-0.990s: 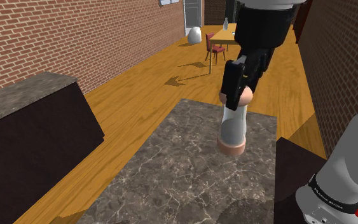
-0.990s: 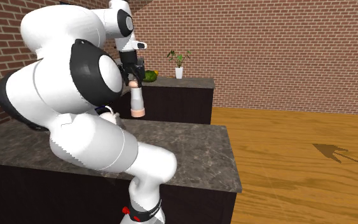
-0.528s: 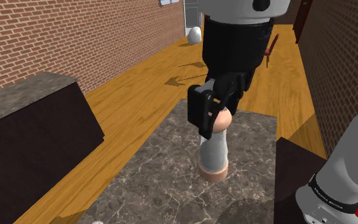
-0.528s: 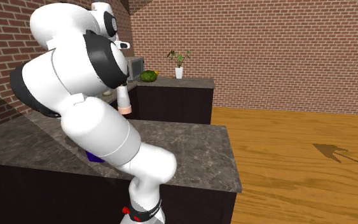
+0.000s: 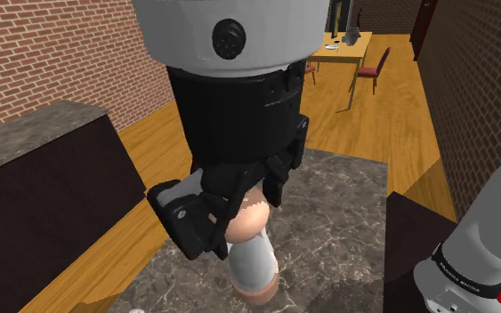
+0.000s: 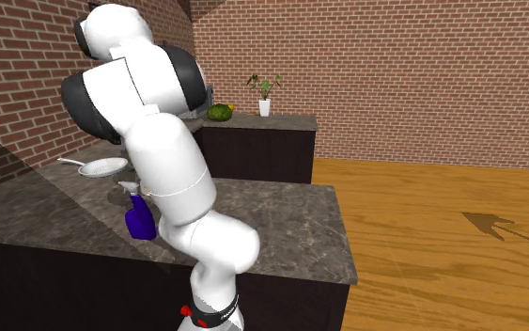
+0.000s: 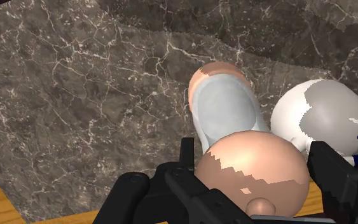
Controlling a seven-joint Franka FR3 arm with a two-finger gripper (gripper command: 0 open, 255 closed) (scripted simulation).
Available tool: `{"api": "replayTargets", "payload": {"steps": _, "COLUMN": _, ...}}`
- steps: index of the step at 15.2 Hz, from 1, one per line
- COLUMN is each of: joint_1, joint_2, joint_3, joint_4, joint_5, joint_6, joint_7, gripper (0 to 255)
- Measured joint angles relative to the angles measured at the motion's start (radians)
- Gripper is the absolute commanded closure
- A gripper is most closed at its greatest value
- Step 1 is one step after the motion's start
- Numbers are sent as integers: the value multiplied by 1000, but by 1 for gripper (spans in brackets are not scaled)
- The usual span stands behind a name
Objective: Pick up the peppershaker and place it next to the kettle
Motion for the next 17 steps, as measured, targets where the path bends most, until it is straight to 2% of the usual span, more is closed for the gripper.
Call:
{"api": "replayTargets", "payload": {"steps": 2, "joint_1": -22, "joint_2": 102, "joint_3": 109, "joint_4": 76, "joint_5": -71, "joint_6": -4, "joint_7": 91, "gripper": 255}}
{"api": "replayTargets", "payload": {"steps": 3, "joint_1": -27, "joint_2": 172, "joint_3": 176, "joint_4": 126, "joint_5": -129, "joint_6": -15, "joint_7": 151, "gripper": 255}}
{"api": "replayTargets", "payload": {"steps": 4, "joint_1": -18, "joint_2": 261, "joint_3": 240, "joint_4": 170, "joint_5": -205, "joint_6": -22, "joint_7": 218, "gripper": 255}}
{"api": "replayTargets", "payload": {"steps": 5, "joint_1": 16, "joint_2": 363, "joint_3": 289, "joint_4": 218, "joint_5": -300, "joint_6": -36, "joint_7": 289, "gripper": 255}}
{"api": "replayTargets", "payload": {"steps": 6, "joint_1": 88, "joint_2": 479, "joint_3": 317, "joint_4": 289, "joint_5": -409, "joint_6": -68, "joint_7": 368, "gripper": 255}}
{"api": "replayTargets", "payload": {"steps": 7, "joint_1": 169, "joint_2": 556, "joint_3": 305, "joint_4": 346, "joint_5": -486, "joint_6": -93, "joint_7": 421, "gripper": 255}}
{"api": "replayTargets", "payload": {"steps": 10, "joint_1": 416, "joint_2": 732, "joint_3": 231, "joint_4": 549, "joint_5": -649, "joint_6": -183, "joint_7": 502, "gripper": 255}}
{"api": "replayTargets", "payload": {"steps": 11, "joint_1": 461, "joint_2": 764, "joint_3": 214, "joint_4": 581, "joint_5": -677, "joint_6": -193, "joint_7": 514, "gripper": 255}}
{"api": "replayTargets", "payload": {"steps": 12, "joint_1": 465, "joint_2": 768, "joint_3": 211, "joint_4": 575, "joint_5": -681, "joint_6": -187, "joint_7": 520, "gripper": 255}}
{"api": "replayTargets", "payload": {"steps": 17, "joint_1": 428, "joint_2": 761, "joint_3": 220, "joint_4": 483, "joint_5": -670, "joint_6": -113, "joint_7": 537, "gripper": 255}}
